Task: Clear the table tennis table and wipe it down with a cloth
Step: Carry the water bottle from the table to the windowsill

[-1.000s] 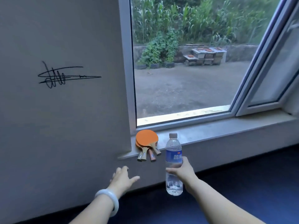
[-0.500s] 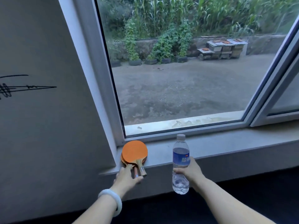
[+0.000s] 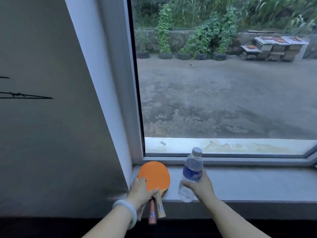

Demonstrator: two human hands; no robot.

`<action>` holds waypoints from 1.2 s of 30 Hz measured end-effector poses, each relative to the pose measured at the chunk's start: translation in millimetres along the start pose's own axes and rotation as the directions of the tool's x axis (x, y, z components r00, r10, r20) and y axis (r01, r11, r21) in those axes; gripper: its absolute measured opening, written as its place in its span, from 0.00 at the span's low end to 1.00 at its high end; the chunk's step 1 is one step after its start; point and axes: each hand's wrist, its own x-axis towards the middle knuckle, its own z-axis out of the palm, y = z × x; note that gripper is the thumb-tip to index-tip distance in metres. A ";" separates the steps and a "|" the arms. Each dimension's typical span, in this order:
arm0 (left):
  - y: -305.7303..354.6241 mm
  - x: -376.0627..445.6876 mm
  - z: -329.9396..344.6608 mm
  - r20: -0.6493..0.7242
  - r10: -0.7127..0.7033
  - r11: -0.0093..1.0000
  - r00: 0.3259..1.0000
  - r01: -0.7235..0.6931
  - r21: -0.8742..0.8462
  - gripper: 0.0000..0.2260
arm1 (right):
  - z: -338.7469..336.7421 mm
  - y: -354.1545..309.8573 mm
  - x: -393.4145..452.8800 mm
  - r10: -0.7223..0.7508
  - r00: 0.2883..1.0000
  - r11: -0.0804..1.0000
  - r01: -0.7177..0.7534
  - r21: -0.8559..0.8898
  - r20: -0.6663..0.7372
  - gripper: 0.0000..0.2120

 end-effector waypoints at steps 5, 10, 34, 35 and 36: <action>2.1 17.6 7.0 -0.013 -0.083 0.996 0.996 0.083 -0.026 0.33 | 16.2 -2.2 42.2 0.015 0.997 1.000 -0.015 0.000 0.070 0.27; 10.7 23.4 11.7 -0.061 -0.187 0.978 0.980 0.181 -0.100 0.32 | 24.7 -6.3 84.8 -0.018 0.986 0.999 0.025 -0.041 0.168 0.29; 43.3 13.6 47.9 -0.124 -0.401 0.886 0.908 0.349 -0.306 0.33 | 42.3 47.3 126.2 0.024 0.911 0.979 0.061 -0.192 0.413 0.27; 42.4 13.4 47.3 -0.128 -0.404 0.882 0.906 0.349 -0.317 0.33 | 43.9 45.6 126.8 0.018 0.914 0.983 0.059 -0.175 0.406 0.27; 41.8 13.3 46.7 -0.129 -0.404 0.880 0.906 0.347 -0.323 0.33 | 45.3 43.7 127.4 0.009 0.915 0.986 0.060 -0.157 0.403 0.27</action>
